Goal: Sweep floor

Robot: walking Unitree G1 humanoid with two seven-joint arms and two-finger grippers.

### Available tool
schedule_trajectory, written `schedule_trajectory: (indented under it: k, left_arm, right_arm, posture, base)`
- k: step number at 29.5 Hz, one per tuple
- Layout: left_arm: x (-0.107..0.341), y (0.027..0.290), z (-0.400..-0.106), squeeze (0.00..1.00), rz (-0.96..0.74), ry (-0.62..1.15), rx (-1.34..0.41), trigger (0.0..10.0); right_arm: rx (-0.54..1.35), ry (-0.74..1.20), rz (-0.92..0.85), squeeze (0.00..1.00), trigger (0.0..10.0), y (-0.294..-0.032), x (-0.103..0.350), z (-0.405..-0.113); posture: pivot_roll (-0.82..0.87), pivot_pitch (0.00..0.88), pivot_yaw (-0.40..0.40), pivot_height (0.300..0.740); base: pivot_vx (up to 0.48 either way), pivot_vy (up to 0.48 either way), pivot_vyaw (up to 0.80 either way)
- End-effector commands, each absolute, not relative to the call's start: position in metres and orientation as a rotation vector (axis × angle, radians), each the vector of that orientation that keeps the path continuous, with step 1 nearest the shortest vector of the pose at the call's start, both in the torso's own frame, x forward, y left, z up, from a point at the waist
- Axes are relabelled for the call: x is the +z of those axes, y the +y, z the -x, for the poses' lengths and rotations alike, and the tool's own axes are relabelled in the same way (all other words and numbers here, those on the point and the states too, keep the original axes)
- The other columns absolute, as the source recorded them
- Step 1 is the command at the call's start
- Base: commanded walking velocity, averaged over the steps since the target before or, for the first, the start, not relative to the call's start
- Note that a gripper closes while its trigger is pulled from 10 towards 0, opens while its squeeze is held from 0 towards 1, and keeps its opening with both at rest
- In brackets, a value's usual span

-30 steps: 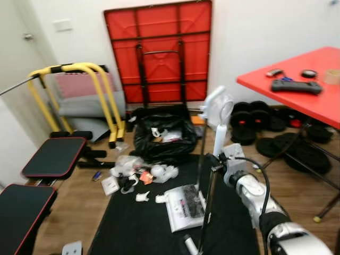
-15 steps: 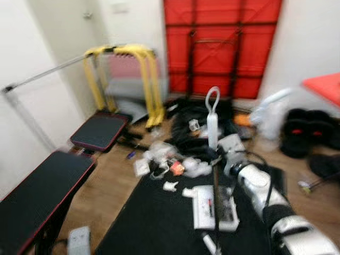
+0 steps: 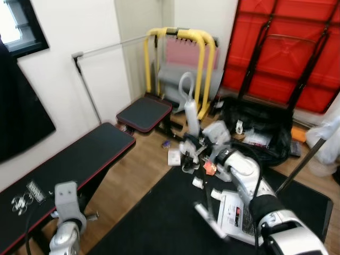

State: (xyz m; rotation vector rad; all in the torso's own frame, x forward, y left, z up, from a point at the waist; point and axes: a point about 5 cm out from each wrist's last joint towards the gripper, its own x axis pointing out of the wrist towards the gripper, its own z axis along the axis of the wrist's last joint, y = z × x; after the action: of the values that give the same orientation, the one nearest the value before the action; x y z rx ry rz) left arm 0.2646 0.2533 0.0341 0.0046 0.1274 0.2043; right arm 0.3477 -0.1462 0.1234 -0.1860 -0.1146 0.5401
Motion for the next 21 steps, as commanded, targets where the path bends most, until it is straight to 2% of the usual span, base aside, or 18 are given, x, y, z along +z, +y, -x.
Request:
schedule_trajectory:
  k: [1,4,6,8,10,11,13,14,18,21]
  left_arm:
    - [0.041,0.226,-0.265,0.00,0.017,0.093,-0.112,10.0]
    - [0.046,0.222,-0.265,0.00,0.023,0.068,-0.124,10.0]
    - [0.065,0.206,-0.263,0.00,0.046,-0.002,-0.181,10.0]
    - [0.065,0.206,-0.263,0.00,0.046,-0.002,-0.181,10.0]
    - [0.087,0.183,-0.255,0.00,0.098,-0.066,-0.261,10.0]
    - [0.087,0.183,-0.255,0.00,0.098,-0.066,-0.261,10.0]
    - [0.098,0.166,-0.245,0.00,0.137,-0.082,-0.317,10.0]
    - [0.101,0.154,-0.237,0.00,0.174,-0.083,-0.349,10.0]
    - [0.104,0.140,-0.226,0.00,0.228,-0.071,-0.389,10.0]
    - [0.102,0.134,-0.221,0.00,0.248,-0.052,-0.405,10.0]
  right_arm:
    - [0.522,-0.166,0.164,0.00,10.0,-0.147,0.137,-0.350]
    - [0.524,-0.170,0.155,0.00,10.0,-0.147,0.138,-0.350]
    - [0.534,-0.191,0.127,0.00,10.0,-0.143,0.143,-0.349]
    - [0.534,-0.191,0.127,0.00,10.0,-0.143,0.143,-0.349]
    - [0.544,-0.217,0.102,0.00,10.0,-0.136,0.150,-0.346]
    - [0.544,-0.217,0.102,0.00,10.0,-0.136,0.150,-0.346]
    - [0.546,-0.233,0.095,0.00,10.0,-0.131,0.154,-0.345]
    - [0.540,-0.238,0.087,0.00,10.0,-0.128,0.157,-0.344]
    - [0.524,-0.238,0.080,0.00,10.0,-0.124,0.161,-0.343]
    - [0.526,-0.253,0.076,0.00,10.0,-0.119,0.166,-0.342]
  posture:
    - [-0.10,0.000,0.002,0.740]
    - [-0.10,0.000,0.002,0.740]
    - [-0.11,0.000,0.004,0.740]
    - [-0.11,0.000,0.004,0.740]
    - [-0.10,0.000,0.006,0.740]
    - [-0.10,0.000,0.006,0.740]
    - [-0.10,0.000,0.007,0.740]
    - [-0.10,0.001,0.007,0.740]
    - [-0.10,0.002,0.008,0.740]
    - [-0.09,0.001,0.005,0.740]
  base:
    - [0.000,0.000,0.00]
    - [0.000,0.000,0.00]
    - [0.000,0.000,0.00]
    - [0.000,0.000,0.00]
    - [0.000,0.000,0.00]
    - [0.000,0.000,0.00]
    - [0.000,0.000,0.00]
    - [0.259,0.000,0.00]
    - [0.272,0.000,0.00]
    - [0.344,0.000,-0.80]
